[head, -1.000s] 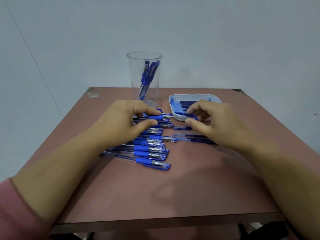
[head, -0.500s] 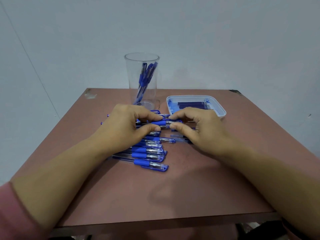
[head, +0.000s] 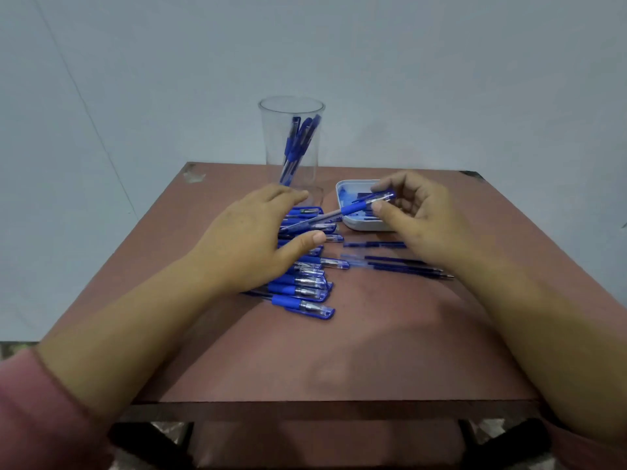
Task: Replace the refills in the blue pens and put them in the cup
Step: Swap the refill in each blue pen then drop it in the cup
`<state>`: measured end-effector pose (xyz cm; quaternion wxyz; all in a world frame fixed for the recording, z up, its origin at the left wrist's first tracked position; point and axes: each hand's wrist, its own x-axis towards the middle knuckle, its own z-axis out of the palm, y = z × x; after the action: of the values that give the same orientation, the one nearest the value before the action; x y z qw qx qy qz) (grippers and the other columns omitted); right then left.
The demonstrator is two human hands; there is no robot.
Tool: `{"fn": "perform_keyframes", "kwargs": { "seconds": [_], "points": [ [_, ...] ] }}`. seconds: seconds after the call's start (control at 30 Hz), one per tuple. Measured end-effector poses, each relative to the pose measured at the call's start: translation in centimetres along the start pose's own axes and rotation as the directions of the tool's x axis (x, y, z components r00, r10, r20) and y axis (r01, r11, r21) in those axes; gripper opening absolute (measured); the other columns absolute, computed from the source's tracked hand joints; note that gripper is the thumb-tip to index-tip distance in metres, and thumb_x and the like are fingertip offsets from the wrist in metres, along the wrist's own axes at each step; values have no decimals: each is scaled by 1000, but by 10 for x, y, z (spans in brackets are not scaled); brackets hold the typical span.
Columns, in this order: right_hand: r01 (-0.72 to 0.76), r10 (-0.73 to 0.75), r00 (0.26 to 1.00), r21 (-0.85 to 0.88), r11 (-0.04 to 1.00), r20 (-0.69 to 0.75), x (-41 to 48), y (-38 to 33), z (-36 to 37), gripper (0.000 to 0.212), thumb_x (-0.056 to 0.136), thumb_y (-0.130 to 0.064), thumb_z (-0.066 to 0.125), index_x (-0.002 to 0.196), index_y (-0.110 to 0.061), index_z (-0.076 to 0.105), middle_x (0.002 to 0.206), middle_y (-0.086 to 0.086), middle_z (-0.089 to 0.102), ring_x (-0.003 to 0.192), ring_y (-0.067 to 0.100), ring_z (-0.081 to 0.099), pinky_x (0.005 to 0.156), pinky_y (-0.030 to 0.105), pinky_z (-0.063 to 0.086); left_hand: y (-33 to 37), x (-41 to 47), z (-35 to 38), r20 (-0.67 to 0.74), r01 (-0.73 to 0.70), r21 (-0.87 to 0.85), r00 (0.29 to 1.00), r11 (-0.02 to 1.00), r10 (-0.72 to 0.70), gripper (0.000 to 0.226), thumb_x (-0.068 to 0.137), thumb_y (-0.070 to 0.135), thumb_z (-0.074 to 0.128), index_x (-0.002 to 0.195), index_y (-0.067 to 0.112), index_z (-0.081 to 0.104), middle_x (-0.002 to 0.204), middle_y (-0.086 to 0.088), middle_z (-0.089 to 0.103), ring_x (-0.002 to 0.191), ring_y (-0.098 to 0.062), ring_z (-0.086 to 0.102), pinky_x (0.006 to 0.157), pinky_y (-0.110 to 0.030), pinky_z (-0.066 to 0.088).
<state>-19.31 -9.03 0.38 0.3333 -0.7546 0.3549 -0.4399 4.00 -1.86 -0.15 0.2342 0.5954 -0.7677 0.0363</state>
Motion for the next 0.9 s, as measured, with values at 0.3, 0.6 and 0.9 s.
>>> {"fn": "perform_keyframes", "kwargs": {
  "seconds": [0.3, 0.6, 0.9],
  "points": [
    [94, -66, 955, 85, 992, -288, 36, -26, -1, 17, 95, -7, 55, 104, -21, 59, 89, -4, 59, 80, 6, 57, 85, 27, 52, 0, -38, 10, 172, 44, 5, 984, 999, -45, 85, 81, 78, 18, 148, 30, 37, 157, 13, 26, 141, -5, 25, 116, -26, 19],
    [270, -131, 831, 185, 945, -541, 98, -53, 19, 19, 93, -8, 53, 109, -17, 57, 86, -2, 57, 74, 11, 53, 74, 22, 48, -2, -38, 13, 163, 63, -16, 985, 998, -60, 85, 81, 81, 16, 148, 34, 36, 157, 18, 23, 140, -2, 24, 113, -21, 16],
    [245, -259, 912, -85, 966, -317, 116, -58, 43, 25, 89, -10, 59, 104, -22, 43, 78, -7, 57, 71, 5, 55, 67, 10, 41, -4, -39, 13, 177, 73, -31, 982, 997, -67, 85, 80, 82, 15, 148, 36, 34, 156, 19, 22, 141, -3, 23, 117, -27, 19]
  ]
}}
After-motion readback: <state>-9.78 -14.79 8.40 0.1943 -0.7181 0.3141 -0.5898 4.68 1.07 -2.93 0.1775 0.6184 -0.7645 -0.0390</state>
